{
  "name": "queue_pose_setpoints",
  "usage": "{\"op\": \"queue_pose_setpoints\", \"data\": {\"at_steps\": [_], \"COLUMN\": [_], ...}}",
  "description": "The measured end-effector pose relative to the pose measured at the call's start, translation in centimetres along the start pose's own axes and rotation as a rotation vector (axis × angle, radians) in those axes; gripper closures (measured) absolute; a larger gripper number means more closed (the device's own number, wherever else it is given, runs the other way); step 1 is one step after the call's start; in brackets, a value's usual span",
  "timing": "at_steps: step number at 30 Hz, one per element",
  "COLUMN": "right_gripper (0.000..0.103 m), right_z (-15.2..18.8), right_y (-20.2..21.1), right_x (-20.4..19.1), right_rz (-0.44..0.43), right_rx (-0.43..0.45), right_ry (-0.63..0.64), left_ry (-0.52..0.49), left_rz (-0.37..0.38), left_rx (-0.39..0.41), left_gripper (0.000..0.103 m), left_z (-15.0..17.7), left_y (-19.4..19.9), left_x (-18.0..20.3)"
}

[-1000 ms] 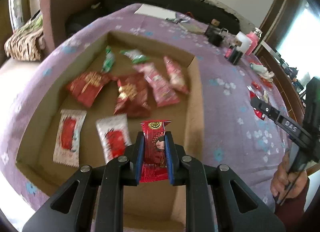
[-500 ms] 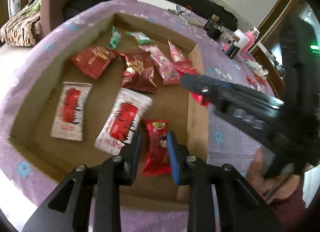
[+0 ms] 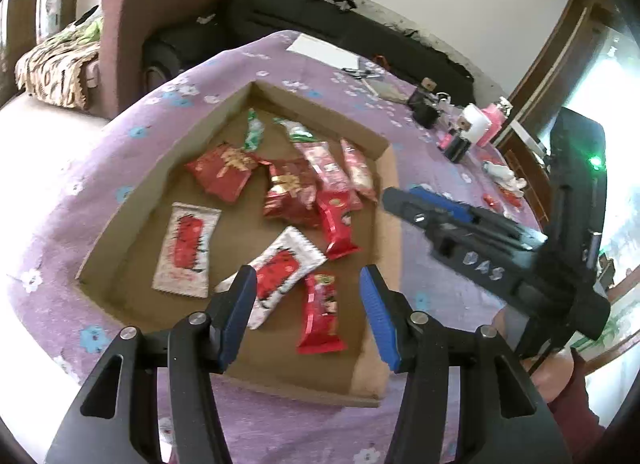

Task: Organize snacks
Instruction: 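Carry both red packets into the box and open both grippers, then grasp a green-wrapped candy with the right gripper while the left grasps a small red candy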

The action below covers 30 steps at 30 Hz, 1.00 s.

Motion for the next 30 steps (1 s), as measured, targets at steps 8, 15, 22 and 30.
{"op": "queue_pose_setpoints", "data": {"at_steps": [8, 15, 22, 30], "right_gripper": [0.048, 0.048, 0.048, 0.083], "right_z": [1.0, 2.5, 0.7, 0.7], "right_y": [4.5, 6.1, 3.5, 1.5], "right_x": [13.5, 31.3, 38.7, 35.3], "right_rz": [0.19, 0.352, 0.357, 0.392], "right_rx": [0.079, 0.098, 0.035, -0.052], "right_ry": [-0.249, -0.624, -0.716, -0.6], "left_ry": [-0.131, -0.243, -0.257, -0.258], "left_rz": [0.063, 0.084, 0.06, 0.059], "left_rx": [0.012, -0.042, -0.099, -0.123], "left_gripper": [0.051, 0.051, 0.051, 0.051], "left_z": [0.0, -0.1, -0.2, -0.8], "left_y": [-0.5, -2.6, -4.4, -5.5], "left_x": [4.6, 8.6, 10.0, 10.5]}}
Point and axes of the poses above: each gripper's, at about its wrist camera, not at the fingertips, and y roughly against the way its jaws point, x to its right, z to its underside, the point moved 2 cm from there along -y, roughly the way its jaws point, and after that the axes turned 12 degrees about -x, right-handed, at the moved point
